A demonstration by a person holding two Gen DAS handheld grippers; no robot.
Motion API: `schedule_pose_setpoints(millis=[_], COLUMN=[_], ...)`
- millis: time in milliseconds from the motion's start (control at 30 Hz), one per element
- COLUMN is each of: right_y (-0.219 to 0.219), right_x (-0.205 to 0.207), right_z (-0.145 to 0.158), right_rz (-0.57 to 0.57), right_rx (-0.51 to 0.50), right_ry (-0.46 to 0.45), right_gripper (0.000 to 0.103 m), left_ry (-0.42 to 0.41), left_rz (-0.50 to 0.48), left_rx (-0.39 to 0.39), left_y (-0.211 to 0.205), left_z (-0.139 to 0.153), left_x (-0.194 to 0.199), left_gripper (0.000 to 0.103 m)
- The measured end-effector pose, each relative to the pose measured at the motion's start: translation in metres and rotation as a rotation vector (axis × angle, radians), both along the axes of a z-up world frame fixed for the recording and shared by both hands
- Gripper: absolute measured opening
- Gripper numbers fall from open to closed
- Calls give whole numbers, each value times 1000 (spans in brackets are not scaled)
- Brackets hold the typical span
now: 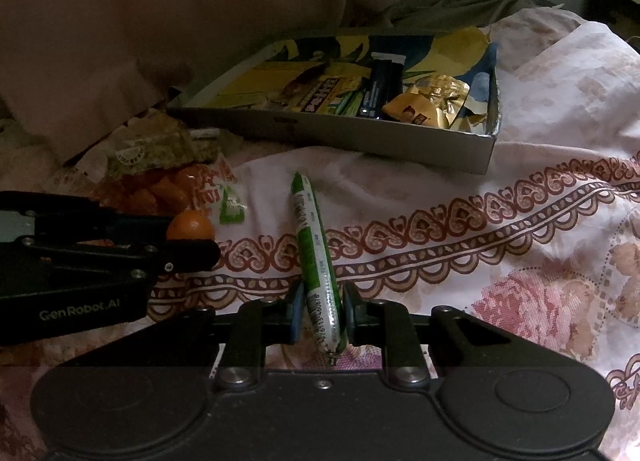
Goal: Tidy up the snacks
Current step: 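Lift the green stick with the right gripper while the left lifts the tangerine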
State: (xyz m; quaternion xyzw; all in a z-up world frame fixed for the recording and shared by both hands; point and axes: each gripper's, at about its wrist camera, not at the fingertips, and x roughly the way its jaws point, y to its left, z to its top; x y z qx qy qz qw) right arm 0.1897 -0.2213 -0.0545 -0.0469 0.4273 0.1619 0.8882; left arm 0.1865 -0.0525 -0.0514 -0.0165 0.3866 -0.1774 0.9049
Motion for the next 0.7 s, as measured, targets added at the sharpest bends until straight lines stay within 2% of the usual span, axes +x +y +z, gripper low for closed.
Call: schedule_pose_setpoints(millis=[200, 700], right_y=[-6, -5], right_x=[-1, -16], right_z=[5, 24], right_rz=[-22, -9], right_rx=[53, 53], right_ry=[7, -59], right_gripper=[21, 18], left_ry=[-6, -20], left_rz=[8, 27], left_rx=[-9, -31], left_y=[2, 7], left_z=[2, 9], left_x=[0, 2], left_gripper=[36, 36])
